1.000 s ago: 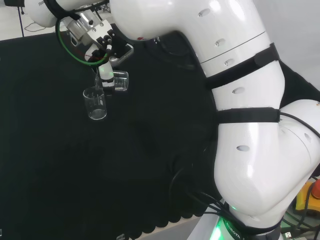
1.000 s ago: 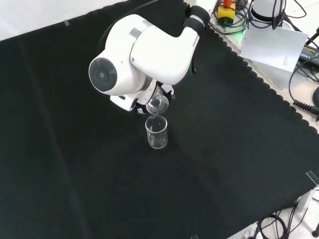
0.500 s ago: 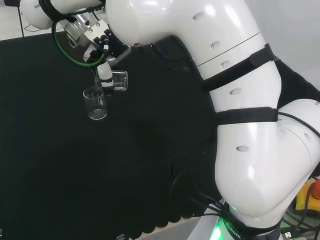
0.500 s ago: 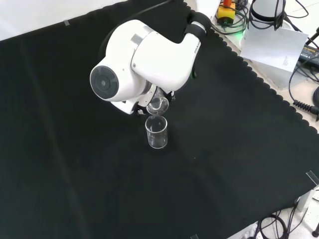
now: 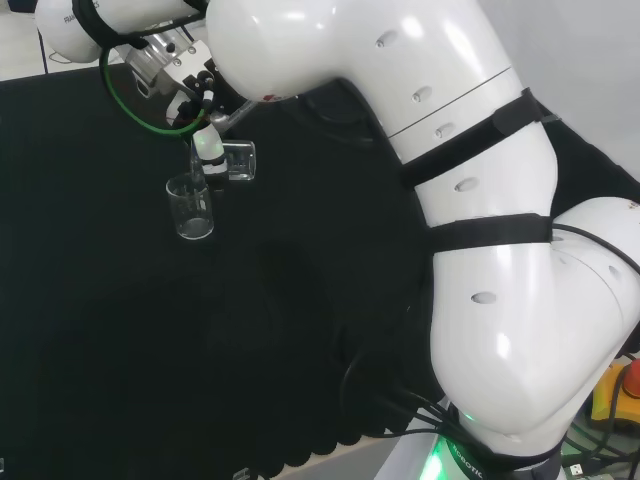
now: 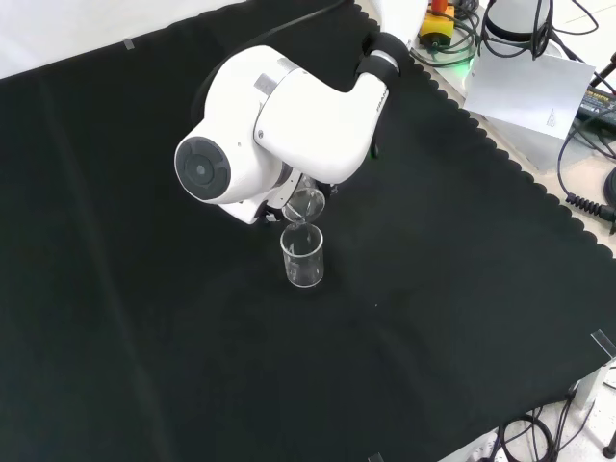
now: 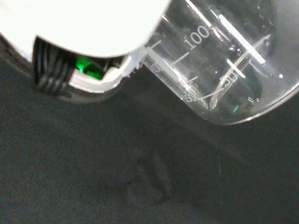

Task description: Pour the water from the handheld beaker into the one on the table.

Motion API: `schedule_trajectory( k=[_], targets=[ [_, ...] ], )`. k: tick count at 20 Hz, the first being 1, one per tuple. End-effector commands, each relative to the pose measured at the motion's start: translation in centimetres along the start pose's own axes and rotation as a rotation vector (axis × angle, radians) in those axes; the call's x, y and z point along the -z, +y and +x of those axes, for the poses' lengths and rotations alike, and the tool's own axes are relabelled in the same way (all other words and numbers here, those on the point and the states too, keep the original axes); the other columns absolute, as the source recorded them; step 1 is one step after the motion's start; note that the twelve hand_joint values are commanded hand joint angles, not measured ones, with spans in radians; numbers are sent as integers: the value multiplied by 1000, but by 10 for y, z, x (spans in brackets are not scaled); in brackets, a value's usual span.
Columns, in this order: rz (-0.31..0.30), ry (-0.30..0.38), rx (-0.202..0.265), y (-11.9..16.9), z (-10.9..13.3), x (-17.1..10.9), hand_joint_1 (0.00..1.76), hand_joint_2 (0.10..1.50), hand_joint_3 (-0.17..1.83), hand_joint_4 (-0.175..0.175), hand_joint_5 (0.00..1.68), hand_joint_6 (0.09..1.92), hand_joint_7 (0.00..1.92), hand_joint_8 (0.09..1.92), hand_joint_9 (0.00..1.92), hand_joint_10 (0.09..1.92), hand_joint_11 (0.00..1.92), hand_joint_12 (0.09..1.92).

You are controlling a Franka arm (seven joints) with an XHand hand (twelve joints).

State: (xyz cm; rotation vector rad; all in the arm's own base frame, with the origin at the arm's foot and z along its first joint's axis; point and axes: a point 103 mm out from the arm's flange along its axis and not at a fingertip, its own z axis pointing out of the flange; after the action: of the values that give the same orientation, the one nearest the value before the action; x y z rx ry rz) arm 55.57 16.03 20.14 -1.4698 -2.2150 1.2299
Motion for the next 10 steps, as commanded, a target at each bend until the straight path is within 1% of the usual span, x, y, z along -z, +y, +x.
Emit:
schedule_trajectory(
  k=[1,10],
  targets=[
    [19,-9,-8,0,0,0,1309,634,697,-175,1253,698,1309,670,1659,87,1162,867],
    [41,-21,-19,0,2,3,1309,634,701,-175,1250,706,1305,678,1659,87,1167,867]
  ],
)
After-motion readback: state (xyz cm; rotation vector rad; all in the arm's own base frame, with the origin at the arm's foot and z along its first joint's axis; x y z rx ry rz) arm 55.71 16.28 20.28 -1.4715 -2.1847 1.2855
